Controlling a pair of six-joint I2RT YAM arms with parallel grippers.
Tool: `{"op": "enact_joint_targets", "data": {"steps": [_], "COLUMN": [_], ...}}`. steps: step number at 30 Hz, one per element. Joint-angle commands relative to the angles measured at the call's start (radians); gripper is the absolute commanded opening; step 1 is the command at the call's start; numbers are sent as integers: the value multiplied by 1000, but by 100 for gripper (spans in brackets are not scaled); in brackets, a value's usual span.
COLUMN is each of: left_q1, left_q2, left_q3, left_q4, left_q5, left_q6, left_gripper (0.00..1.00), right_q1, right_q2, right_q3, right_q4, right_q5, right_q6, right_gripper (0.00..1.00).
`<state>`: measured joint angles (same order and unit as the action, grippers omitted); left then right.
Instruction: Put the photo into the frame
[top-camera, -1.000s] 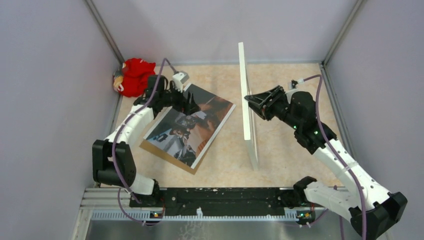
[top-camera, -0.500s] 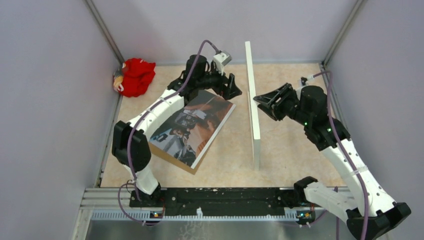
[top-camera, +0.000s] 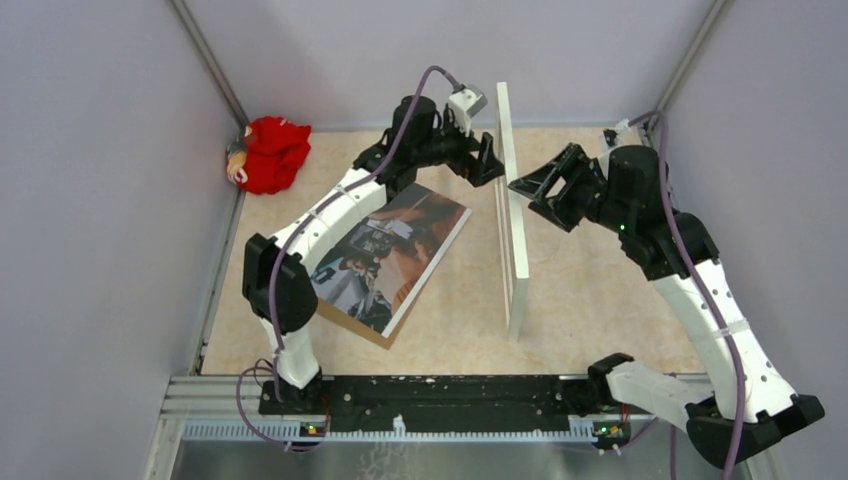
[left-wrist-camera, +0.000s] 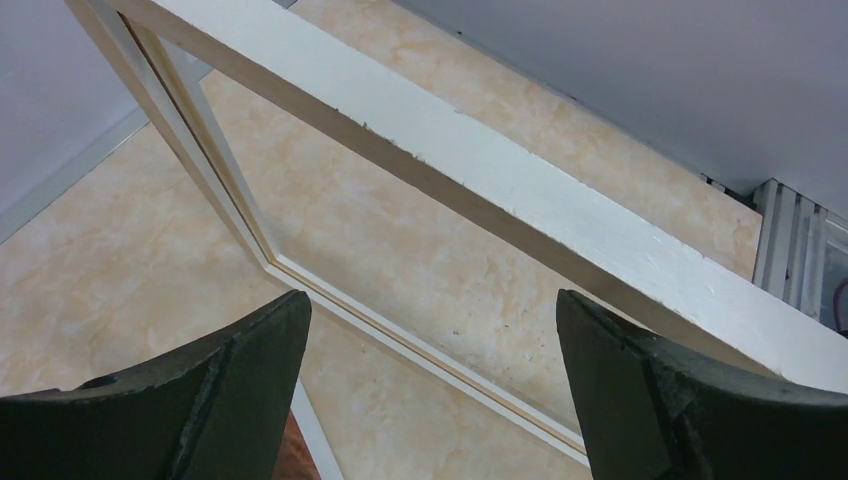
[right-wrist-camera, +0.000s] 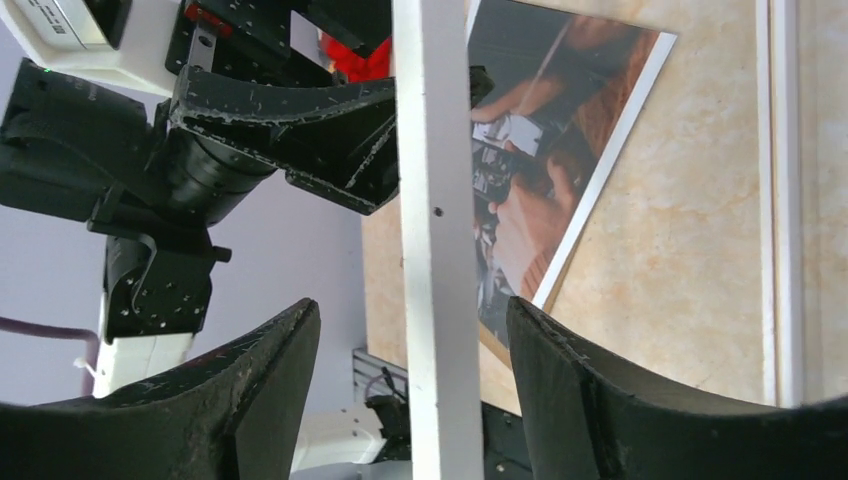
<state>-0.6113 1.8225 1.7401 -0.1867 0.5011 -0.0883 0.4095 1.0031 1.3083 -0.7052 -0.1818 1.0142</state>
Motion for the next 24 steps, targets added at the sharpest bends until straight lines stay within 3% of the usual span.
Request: {"op": "enact_joint_targets", "data": {"steps": [1, 11, 24], "left_q1": [-34, -69, -119], "left_q2": [11, 60, 148], "left_q3": [51, 91, 219], "left_q4": [11, -6, -68], "left_q5": [-39, -70, -98], "left_q6": [1, 19, 37], "left_gripper": [99, 99, 99], "right_q1": [-7, -8, -8], "right_q2": [50, 136, 179], "right_q3": [124, 284, 349], "right_q4": [-85, -299, -342], "right_q5": [-17, 97, 83], "right_q6": [-126, -335, -453], "right_gripper": [69, 71, 63]}}
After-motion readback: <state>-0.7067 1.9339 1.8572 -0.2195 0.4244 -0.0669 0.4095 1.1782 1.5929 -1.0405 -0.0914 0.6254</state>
